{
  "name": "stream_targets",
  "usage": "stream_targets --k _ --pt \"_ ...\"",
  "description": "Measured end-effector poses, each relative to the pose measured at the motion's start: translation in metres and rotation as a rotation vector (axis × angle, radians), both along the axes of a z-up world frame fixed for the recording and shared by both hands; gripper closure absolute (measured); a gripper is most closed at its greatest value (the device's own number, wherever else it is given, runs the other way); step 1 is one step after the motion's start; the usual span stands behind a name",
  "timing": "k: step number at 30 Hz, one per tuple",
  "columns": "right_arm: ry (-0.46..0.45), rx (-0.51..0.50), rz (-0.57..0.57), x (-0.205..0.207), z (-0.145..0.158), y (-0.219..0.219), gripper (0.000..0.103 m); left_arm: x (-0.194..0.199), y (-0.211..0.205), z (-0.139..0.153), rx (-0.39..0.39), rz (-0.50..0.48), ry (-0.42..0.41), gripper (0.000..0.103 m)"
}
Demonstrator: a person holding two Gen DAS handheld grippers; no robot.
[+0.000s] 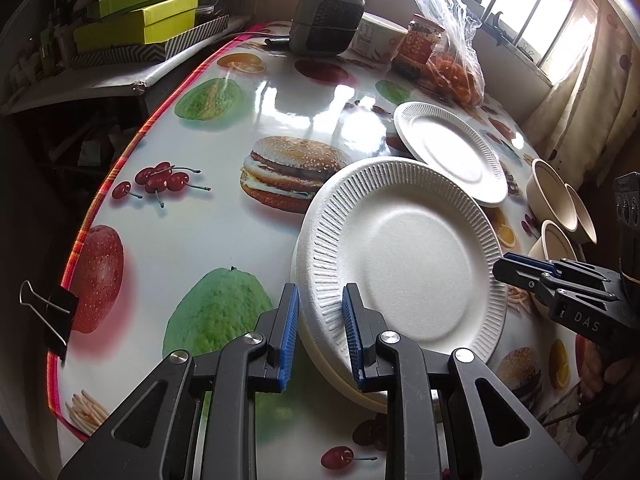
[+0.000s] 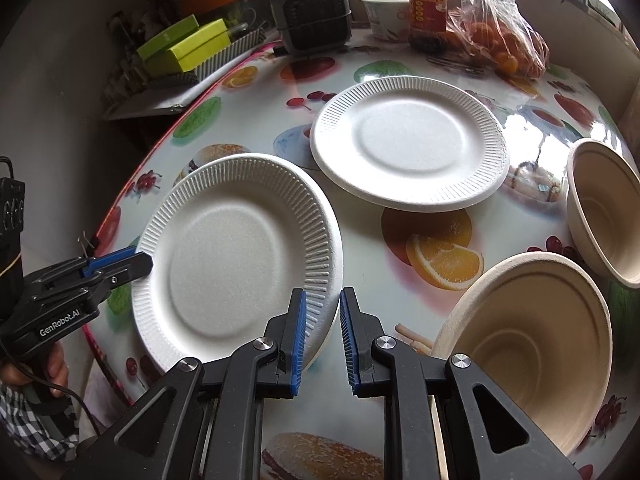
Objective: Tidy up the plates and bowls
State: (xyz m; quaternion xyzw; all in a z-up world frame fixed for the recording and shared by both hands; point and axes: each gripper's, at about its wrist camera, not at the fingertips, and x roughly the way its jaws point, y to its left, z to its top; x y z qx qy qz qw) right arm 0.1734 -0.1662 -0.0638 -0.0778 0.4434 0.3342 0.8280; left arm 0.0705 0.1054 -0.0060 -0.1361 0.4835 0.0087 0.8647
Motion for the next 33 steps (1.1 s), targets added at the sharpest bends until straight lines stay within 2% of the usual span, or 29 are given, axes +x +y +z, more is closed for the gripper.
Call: stream_targets --k 33 --pt "-0.005 -0.010 -0.003 0.0010 -0.0051 0.0008 0.085 0.0014 -0.0003 -0.0027 0.001 0.003 0.003 0.079"
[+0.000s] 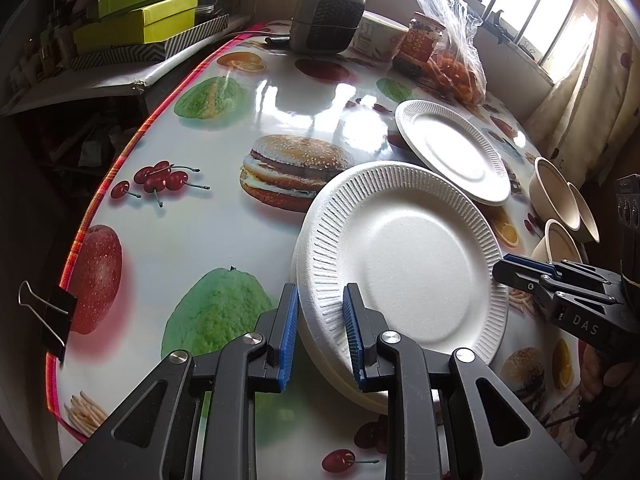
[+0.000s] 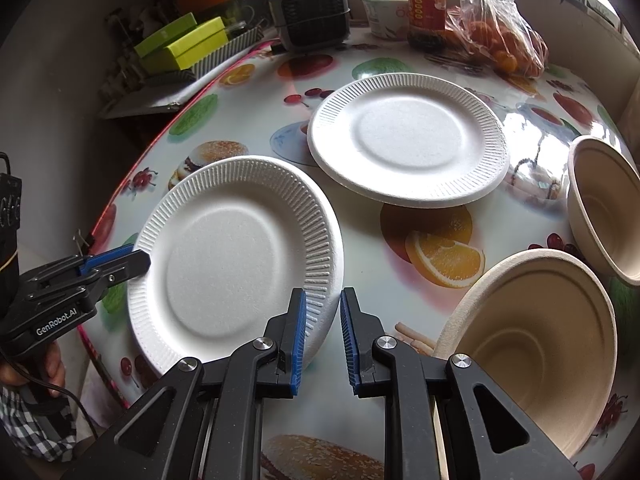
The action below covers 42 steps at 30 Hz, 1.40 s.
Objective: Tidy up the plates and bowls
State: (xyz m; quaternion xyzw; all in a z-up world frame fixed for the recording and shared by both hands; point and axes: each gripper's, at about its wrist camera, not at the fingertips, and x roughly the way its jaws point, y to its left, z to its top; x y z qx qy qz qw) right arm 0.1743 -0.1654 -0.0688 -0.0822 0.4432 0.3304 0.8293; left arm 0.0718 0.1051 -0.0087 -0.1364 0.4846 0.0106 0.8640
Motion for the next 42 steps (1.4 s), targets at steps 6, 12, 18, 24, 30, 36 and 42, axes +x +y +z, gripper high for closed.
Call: stream_targets --k 6,12,18,24,30,36,42 --pt "-0.001 0.000 0.000 0.000 0.000 0.000 0.085 0.000 0.001 0.000 -0.002 0.000 -0.001 0.079" --pt "-0.001 0.000 0.000 0.000 0.000 0.000 0.085 0.000 0.001 -0.001 -0.002 -0.003 -0.002 0.078" --pt "-0.002 0.000 -0.002 0.000 0.000 0.000 0.081 -0.001 0.001 0.001 0.005 -0.001 -0.010 0.072" --pt "-0.003 0.000 -0.008 0.000 0.002 0.001 0.078 -0.001 0.000 0.002 0.002 -0.008 -0.013 0.072" --pt "-0.002 0.002 -0.011 0.001 0.002 0.000 0.076 -0.001 0.000 0.003 0.004 -0.004 -0.014 0.072" --pt "-0.013 0.007 -0.018 0.000 0.006 -0.002 0.071 0.001 0.002 0.008 0.007 -0.003 -0.022 0.072" --pt "-0.050 0.012 -0.024 -0.003 0.015 -0.006 0.070 0.004 -0.001 0.016 0.016 -0.013 -0.036 0.072"
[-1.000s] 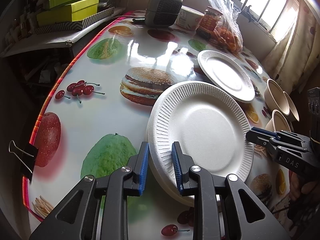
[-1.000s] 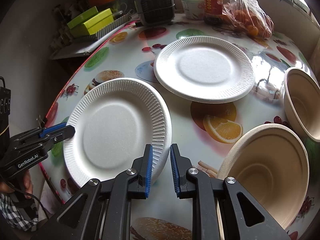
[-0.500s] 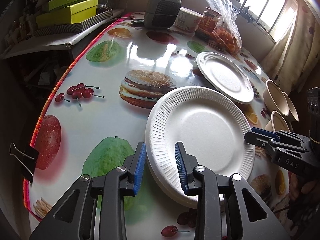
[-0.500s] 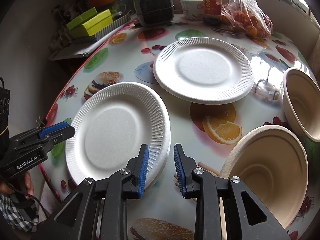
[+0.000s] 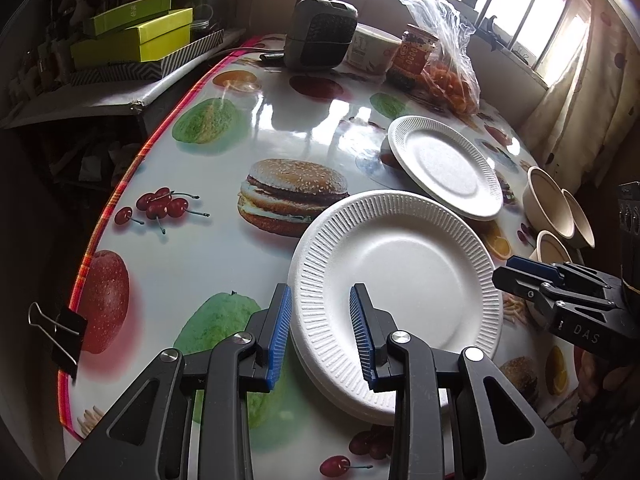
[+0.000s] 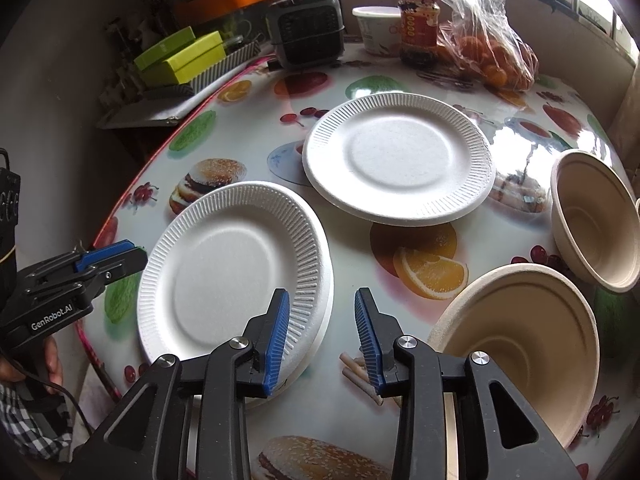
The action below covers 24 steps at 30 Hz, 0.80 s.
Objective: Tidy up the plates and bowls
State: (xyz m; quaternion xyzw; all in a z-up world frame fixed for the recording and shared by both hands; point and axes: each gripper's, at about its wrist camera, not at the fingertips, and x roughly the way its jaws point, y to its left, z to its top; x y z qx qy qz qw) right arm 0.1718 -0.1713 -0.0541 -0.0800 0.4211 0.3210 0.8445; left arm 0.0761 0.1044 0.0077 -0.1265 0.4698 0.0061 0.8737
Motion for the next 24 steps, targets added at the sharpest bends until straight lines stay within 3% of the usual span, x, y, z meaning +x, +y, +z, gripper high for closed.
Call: stream_targets --k 13,24 --pt "-0.040 0.045 -0.039 0.009 0.027 -0.026 0.070 0.028 -0.013 0.022 -0.001 -0.035 -0.019 0.072" --pt "-0.065 0.061 -0.093 0.044 0.050 -0.052 0.070 0.068 -0.029 0.042 0.003 -0.064 -0.042 0.072"
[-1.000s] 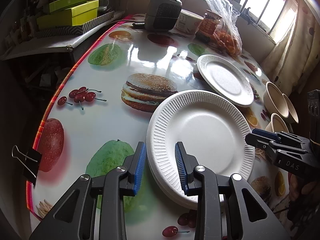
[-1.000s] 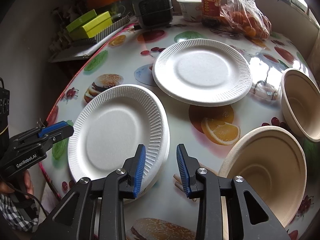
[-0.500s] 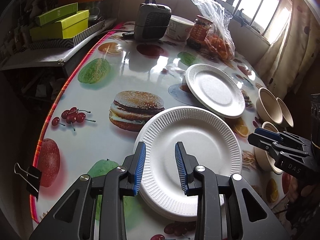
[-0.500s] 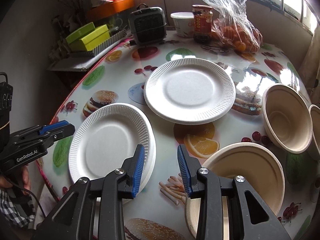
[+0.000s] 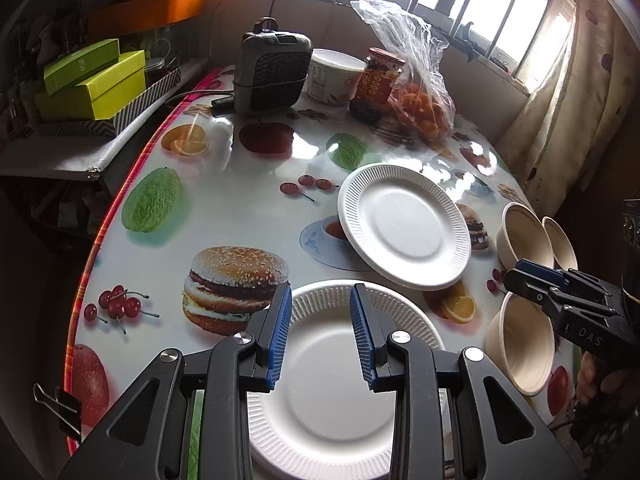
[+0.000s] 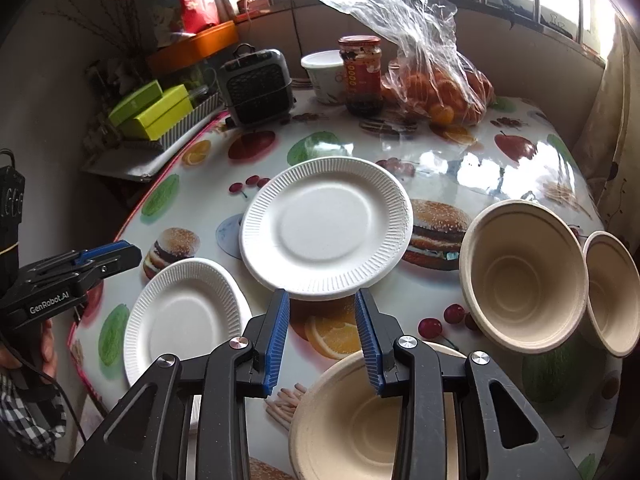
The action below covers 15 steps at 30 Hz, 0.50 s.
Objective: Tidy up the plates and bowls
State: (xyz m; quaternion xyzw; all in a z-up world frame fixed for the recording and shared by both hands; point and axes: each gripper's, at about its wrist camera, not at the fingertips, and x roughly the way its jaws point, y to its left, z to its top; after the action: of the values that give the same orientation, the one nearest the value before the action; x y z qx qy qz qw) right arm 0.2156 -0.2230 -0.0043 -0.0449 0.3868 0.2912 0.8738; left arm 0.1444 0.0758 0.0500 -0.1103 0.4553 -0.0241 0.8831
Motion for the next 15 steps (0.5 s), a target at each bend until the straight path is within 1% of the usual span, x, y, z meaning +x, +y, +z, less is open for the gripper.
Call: stream_targets --k 8,15 --pt "0.004 -0.005 -0.037 0.033 0.006 -0.013 0.070 0.030 -0.011 -0.002 0.005 -0.018 0.022 0.072" --pt "0.025 -0.017 -0.045 0.058 0.004 -0.017 0.070 0.051 -0.017 -0.004 -0.003 -0.030 0.040 0.072"
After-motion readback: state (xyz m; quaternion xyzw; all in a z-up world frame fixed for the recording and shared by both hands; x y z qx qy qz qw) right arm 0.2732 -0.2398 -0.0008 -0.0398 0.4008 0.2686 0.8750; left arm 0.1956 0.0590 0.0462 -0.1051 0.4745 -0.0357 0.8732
